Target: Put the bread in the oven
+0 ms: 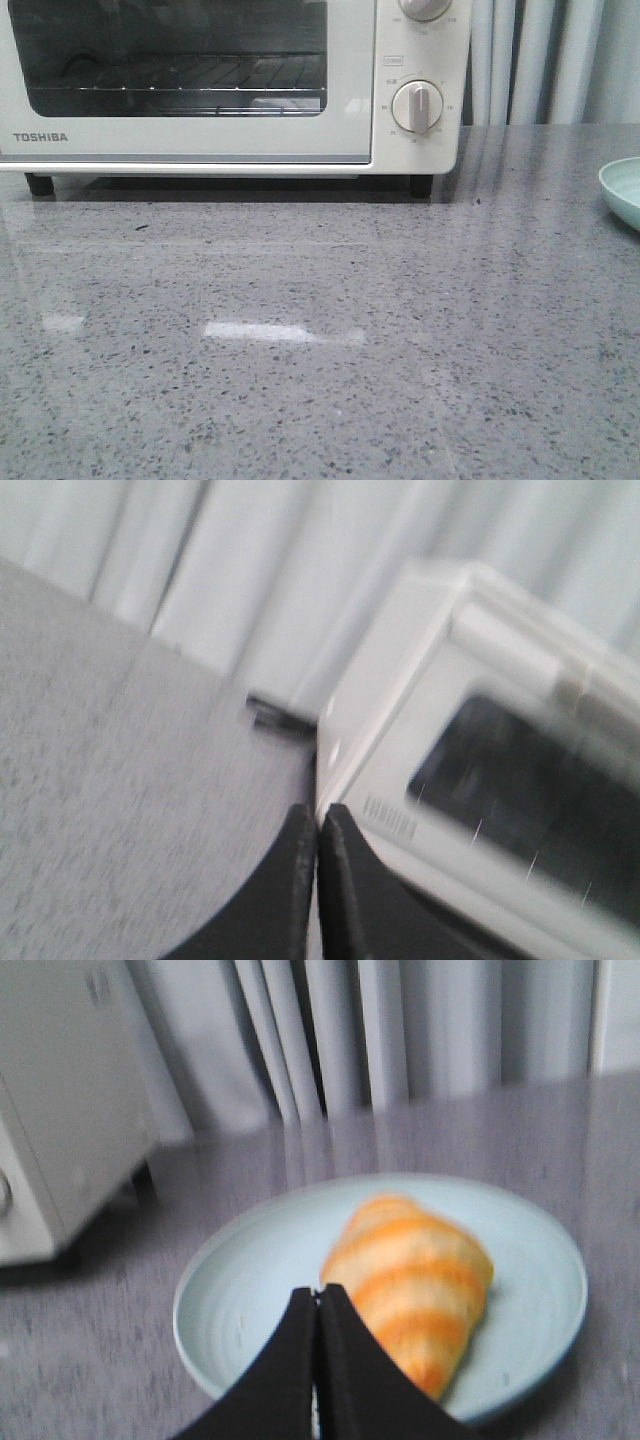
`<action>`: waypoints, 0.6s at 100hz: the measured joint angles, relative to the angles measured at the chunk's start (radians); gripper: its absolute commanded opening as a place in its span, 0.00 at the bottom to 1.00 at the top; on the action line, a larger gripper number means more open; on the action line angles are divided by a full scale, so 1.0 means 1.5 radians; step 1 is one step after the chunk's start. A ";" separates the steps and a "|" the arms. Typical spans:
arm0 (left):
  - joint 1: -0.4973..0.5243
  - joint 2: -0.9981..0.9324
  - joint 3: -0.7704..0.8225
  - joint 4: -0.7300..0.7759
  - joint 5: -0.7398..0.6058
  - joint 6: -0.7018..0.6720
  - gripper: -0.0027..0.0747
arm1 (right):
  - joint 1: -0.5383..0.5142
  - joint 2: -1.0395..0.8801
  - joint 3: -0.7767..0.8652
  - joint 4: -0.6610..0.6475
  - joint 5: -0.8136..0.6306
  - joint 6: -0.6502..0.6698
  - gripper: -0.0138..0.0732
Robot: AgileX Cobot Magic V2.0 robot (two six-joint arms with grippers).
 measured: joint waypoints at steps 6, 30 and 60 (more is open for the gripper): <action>0.000 0.000 0.000 -0.034 -0.040 -0.001 0.01 | 0.000 0.000 0.000 0.003 -0.038 -0.005 0.07; 0.000 0.000 0.000 -0.069 -0.104 -0.002 0.01 | 0.000 0.000 0.000 0.004 -0.285 0.015 0.07; 0.000 0.000 0.000 -0.071 -0.112 -0.002 0.01 | 0.000 -0.002 0.000 0.006 -0.310 0.216 0.07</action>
